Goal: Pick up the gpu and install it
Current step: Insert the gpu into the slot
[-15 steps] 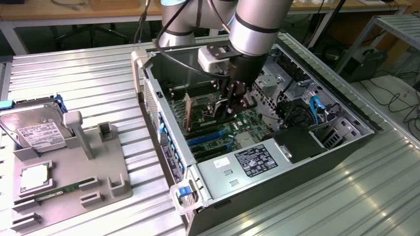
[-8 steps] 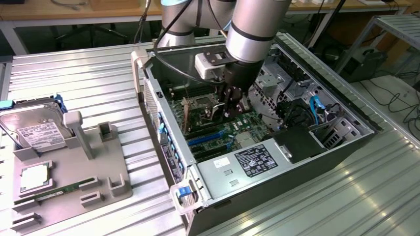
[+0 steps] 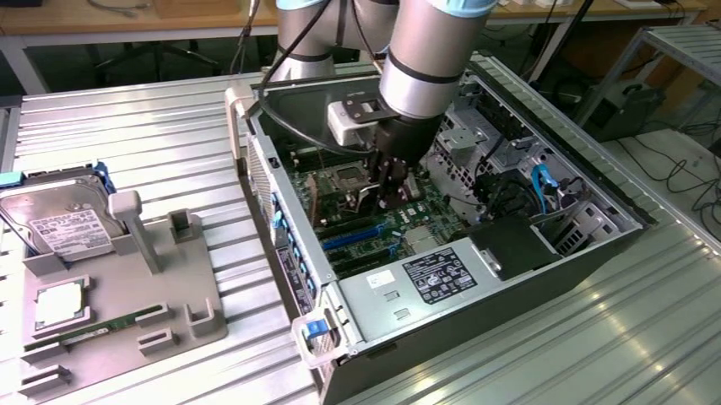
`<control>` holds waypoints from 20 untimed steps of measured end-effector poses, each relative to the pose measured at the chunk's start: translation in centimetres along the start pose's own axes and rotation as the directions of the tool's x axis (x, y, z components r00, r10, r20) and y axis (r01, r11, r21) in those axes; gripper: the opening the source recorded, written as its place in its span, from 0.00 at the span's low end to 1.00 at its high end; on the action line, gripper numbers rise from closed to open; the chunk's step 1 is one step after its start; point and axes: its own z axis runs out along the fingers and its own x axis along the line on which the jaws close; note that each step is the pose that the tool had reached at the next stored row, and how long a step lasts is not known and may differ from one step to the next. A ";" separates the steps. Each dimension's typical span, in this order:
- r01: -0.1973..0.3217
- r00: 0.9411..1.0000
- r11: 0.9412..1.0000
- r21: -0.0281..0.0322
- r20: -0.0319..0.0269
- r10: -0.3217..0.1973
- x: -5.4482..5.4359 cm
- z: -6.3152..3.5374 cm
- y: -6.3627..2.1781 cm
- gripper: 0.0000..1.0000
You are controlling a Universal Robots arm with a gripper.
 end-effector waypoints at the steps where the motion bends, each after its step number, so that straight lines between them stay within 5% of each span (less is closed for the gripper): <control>1: 0.000 1.000 1.000 0.000 0.000 0.000 0.0 0.19 0.29 0.28; 7: 0.000 1.000 1.000 0.000 0.001 0.000 0.8 1.28 0.67 0.28; 20: 0.002 1.000 1.000 0.000 0.000 -0.002 0.8 2.60 1.27 0.28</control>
